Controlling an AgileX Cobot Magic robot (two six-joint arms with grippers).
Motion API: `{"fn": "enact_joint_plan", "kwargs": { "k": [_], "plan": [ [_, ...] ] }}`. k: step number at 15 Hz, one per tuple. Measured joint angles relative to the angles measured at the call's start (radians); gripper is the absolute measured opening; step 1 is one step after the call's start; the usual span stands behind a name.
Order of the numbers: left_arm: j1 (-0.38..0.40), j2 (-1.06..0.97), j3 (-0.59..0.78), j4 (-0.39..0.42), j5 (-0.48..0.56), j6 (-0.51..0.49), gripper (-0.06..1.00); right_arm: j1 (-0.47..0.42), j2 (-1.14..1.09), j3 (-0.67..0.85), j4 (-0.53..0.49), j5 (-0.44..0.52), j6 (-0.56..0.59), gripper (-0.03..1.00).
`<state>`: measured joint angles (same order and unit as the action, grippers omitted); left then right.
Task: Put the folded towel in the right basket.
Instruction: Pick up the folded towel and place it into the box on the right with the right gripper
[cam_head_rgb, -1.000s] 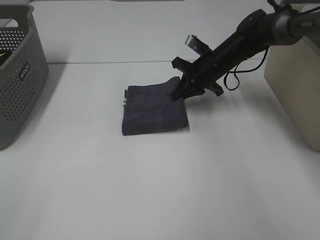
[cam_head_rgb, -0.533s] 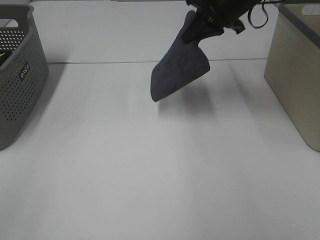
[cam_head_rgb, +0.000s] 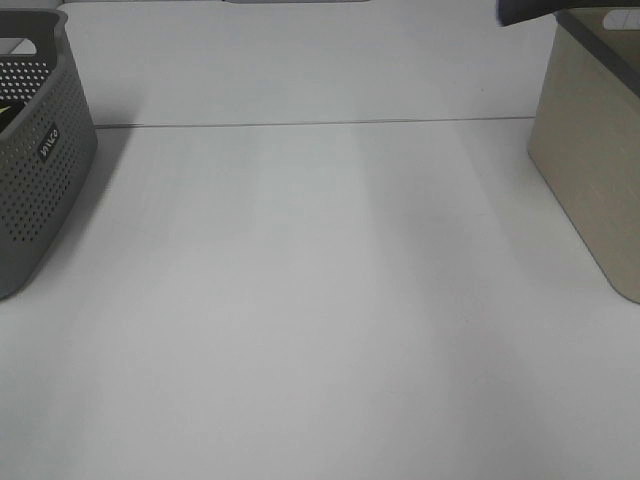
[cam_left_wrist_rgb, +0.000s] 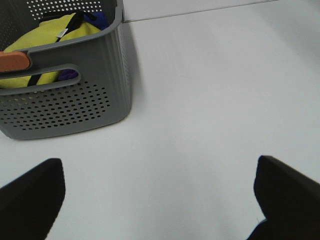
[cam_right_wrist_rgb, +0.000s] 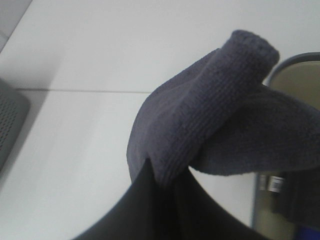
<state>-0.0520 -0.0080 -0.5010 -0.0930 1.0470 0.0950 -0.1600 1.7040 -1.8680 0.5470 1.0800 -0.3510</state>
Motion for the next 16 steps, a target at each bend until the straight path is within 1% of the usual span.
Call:
{"fn": "enact_joint_plan", "kwargs": {
  "k": [2, 4, 5, 8, 12, 14, 16],
  "plan": [
    [0.000, 0.000, 0.000, 0.000, 0.000, 0.000, 0.98, -0.124, -0.022, -0.001, -0.021, 0.008, 0.001, 0.04],
    [0.000, 0.000, 0.000, 0.000, 0.000, 0.000, 0.98, -0.206, -0.012, -0.001, -0.051, 0.014, 0.004, 0.04],
    [0.000, 0.000, 0.000, 0.000, 0.000, 0.000, 0.98, -0.227, 0.000, -0.001, -0.059, 0.014, 0.019, 0.04],
    [0.000, 0.000, 0.000, 0.000, 0.000, 0.000, 0.98, -0.236, 0.079, -0.001, -0.124, 0.024, 0.049, 0.04],
    [0.000, 0.000, 0.000, 0.000, 0.000, 0.000, 0.98, -0.236, 0.209, -0.001, -0.166, 0.073, 0.053, 0.04],
    [0.000, 0.000, 0.000, 0.000, 0.000, 0.000, 0.98, -0.210, 0.281, -0.001, -0.204, 0.093, 0.054, 0.21],
    [0.000, 0.000, 0.000, 0.000, 0.000, 0.000, 0.98, -0.181, 0.293, -0.001, -0.232, 0.093, 0.065, 0.45]
  ]
}}
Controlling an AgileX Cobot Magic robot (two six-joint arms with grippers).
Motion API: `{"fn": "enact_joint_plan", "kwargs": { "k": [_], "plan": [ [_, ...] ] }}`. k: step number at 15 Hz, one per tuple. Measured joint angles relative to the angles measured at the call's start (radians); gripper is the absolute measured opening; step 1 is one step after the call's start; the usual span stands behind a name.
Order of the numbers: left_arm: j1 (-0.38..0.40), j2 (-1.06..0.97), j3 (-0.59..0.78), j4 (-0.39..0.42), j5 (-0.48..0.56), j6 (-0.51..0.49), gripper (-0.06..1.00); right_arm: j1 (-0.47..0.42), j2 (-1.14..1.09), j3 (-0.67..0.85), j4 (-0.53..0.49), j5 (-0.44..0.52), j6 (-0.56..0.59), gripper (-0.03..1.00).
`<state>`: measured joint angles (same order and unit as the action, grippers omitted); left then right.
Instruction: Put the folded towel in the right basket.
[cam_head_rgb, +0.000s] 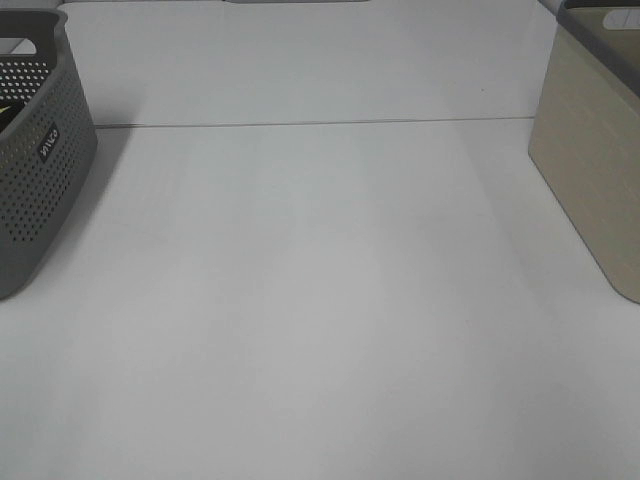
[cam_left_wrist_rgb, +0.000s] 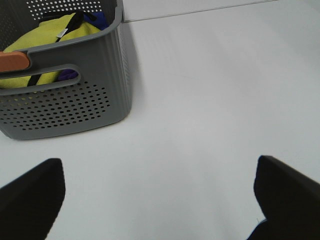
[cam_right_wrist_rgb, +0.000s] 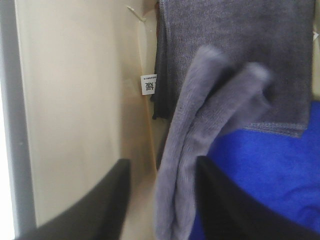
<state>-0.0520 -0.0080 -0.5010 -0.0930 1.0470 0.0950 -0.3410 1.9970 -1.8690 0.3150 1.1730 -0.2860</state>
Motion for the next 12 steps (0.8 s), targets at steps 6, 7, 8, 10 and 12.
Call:
{"fn": "enact_joint_plan", "kwargs": {
  "k": [6, 7, 8, 10, 12],
  "plan": [
    [0.000, 0.000, 0.000, 0.000, 0.000, 0.000, 0.98, 0.111, -0.060, -0.005, -0.090, 0.036, 0.118, 0.72],
    [0.000, 0.000, 0.000, 0.000, 0.000, 0.000, 0.98, 0.144, -0.091, -0.006, -0.090, 0.038, 0.120, 0.72],
    [0.000, 0.000, 0.000, 0.000, 0.000, 0.000, 0.98, 0.184, -0.124, -0.009, -0.089, 0.040, 0.120, 0.72],
    [0.000, 0.000, 0.000, 0.000, 0.000, 0.000, 0.98, 0.238, -0.168, -0.009, -0.087, 0.041, 0.120, 0.73],
    [0.000, 0.000, 0.000, 0.000, 0.000, 0.000, 0.98, 0.286, -0.241, -0.009, -0.086, 0.043, 0.120, 0.73]
  ]
}}
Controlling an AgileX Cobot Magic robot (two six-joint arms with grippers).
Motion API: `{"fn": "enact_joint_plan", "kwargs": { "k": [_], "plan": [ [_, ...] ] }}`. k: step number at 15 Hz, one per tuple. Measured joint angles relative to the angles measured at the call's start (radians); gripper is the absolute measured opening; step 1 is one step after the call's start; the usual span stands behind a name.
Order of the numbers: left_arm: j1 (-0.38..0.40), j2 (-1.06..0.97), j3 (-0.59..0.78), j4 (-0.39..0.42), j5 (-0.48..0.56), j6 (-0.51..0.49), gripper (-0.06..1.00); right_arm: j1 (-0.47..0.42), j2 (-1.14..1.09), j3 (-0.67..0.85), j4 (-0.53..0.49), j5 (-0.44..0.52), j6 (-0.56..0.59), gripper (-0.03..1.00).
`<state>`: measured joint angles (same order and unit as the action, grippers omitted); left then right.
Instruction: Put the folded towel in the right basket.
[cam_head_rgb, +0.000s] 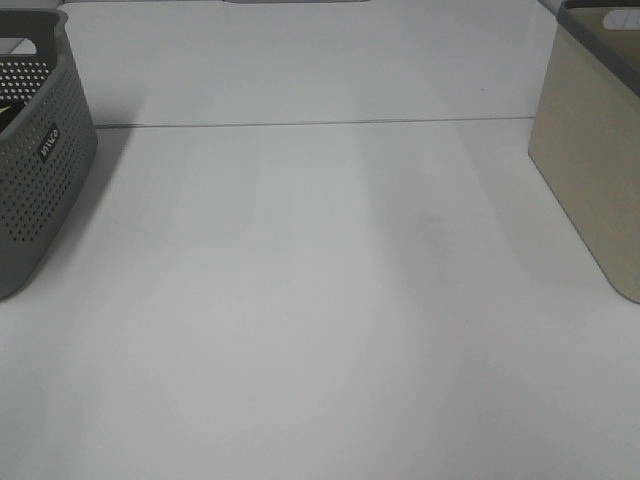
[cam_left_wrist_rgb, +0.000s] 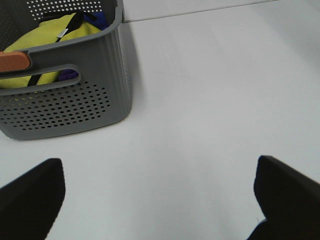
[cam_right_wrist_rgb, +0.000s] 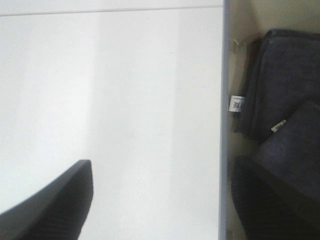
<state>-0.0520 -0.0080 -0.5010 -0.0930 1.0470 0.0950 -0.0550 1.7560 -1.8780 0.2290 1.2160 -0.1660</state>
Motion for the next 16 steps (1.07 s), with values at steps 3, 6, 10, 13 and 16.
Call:
{"fn": "enact_joint_plan", "kwargs": {
  "k": [3, 6, 10, 13, 16],
  "plan": [
    [0.000, 0.000, 0.000, 0.000, 0.000, 0.000, 0.98, 0.008, -0.193, 0.133, -0.019, 0.000, 0.009, 0.73],
    [0.000, 0.000, 0.000, 0.000, 0.000, 0.000, 0.98, 0.008, -0.424, 0.429, -0.048, -0.001, 0.024, 0.73],
    [0.000, 0.000, 0.000, 0.000, 0.000, 0.000, 0.98, 0.008, -0.717, 0.879, -0.049, 0.002, 0.024, 0.73],
    [0.000, 0.000, 0.000, 0.000, 0.000, 0.000, 0.98, 0.008, -0.908, 1.094, -0.051, 0.003, 0.025, 0.73],
    [0.000, 0.000, 0.000, 0.000, 0.000, 0.000, 0.98, 0.008, -1.229, 1.312, -0.111, 0.011, 0.025, 0.73]
  ]
}}
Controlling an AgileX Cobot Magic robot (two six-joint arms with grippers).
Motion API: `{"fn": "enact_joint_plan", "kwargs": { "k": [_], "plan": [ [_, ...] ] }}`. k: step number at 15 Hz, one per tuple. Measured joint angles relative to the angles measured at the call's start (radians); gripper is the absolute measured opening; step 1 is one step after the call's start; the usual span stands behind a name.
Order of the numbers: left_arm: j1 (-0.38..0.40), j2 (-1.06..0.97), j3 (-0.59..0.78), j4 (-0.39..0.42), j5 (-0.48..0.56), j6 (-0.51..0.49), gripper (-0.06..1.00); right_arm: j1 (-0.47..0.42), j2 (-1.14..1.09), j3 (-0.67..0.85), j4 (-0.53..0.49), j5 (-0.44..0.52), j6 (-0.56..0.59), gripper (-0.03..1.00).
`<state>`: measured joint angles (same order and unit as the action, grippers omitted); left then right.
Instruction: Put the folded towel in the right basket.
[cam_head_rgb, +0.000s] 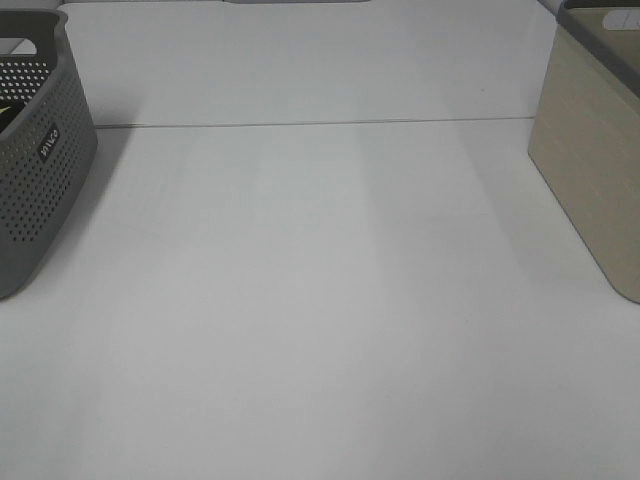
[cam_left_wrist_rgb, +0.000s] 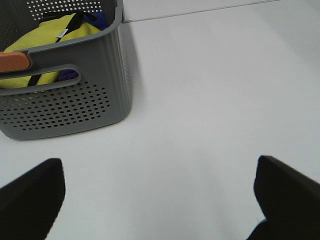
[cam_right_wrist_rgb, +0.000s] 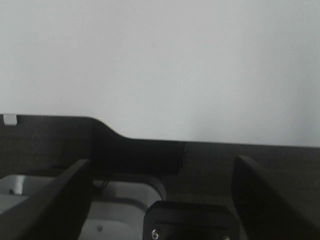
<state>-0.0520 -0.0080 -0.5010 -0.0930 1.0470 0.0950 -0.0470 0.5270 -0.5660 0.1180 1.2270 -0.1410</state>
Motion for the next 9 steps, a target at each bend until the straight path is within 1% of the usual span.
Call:
{"fn": "enact_joint_plan", "kwargs": {
  "k": [3, 6, 9],
  "plan": [
    [0.000, 0.000, 0.000, 0.000, 0.000, 0.000, 0.98, 0.000, -0.242, 0.013, -0.028, -0.039, 0.000, 0.73],
    [0.000, 0.000, 0.000, 0.000, 0.000, 0.000, 0.98, 0.000, -0.403, 0.021, -0.032, -0.047, 0.000, 0.73],
    [0.000, 0.000, 0.000, 0.000, 0.000, 0.000, 0.98, 0.000, -0.491, 0.021, -0.032, -0.052, 0.000, 0.73]
  ]
}}
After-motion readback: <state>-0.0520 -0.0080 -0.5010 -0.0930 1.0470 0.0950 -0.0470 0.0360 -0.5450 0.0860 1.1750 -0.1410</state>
